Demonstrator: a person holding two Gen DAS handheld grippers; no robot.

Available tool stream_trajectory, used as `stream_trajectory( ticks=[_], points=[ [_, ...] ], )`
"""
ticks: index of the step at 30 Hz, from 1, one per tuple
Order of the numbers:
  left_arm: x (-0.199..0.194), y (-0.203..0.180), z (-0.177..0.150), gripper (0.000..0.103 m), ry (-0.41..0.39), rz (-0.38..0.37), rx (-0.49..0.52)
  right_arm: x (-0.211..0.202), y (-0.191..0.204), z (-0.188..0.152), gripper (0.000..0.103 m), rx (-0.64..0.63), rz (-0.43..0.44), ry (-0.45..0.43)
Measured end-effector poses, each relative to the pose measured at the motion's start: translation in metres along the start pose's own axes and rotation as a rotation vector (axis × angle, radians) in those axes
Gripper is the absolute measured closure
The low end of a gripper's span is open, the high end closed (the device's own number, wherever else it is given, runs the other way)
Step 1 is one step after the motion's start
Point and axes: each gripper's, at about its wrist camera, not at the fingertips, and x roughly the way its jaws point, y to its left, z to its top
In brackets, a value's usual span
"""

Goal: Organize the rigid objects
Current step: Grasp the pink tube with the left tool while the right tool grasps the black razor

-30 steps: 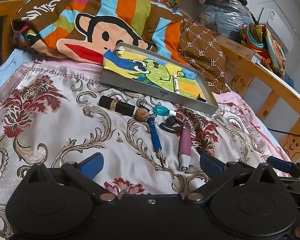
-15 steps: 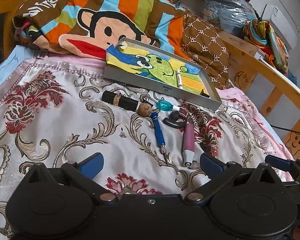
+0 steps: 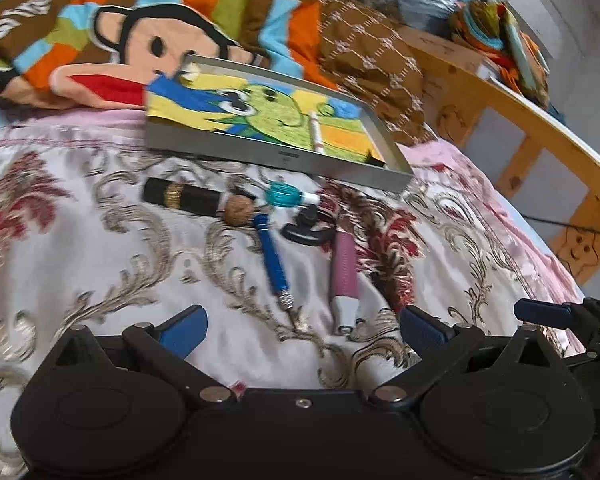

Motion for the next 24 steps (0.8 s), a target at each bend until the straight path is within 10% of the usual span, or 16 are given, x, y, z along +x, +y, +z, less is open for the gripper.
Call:
stream_trajectory(
  ticks=[16, 24],
  points=[
    [0.066, -0.007, 0.035, 0.003, 0.09, -0.098, 0.111, 0.041, 0.021, -0.011, 0.001, -0.172, 0.01, 0.053],
    [0.086, -0.015, 0.037, 0.035, 0.139, -0.145, 0.164, 0.052, 0.019, -0.011, 0.006, -0.158, 0.045, 0.065]
  ],
)
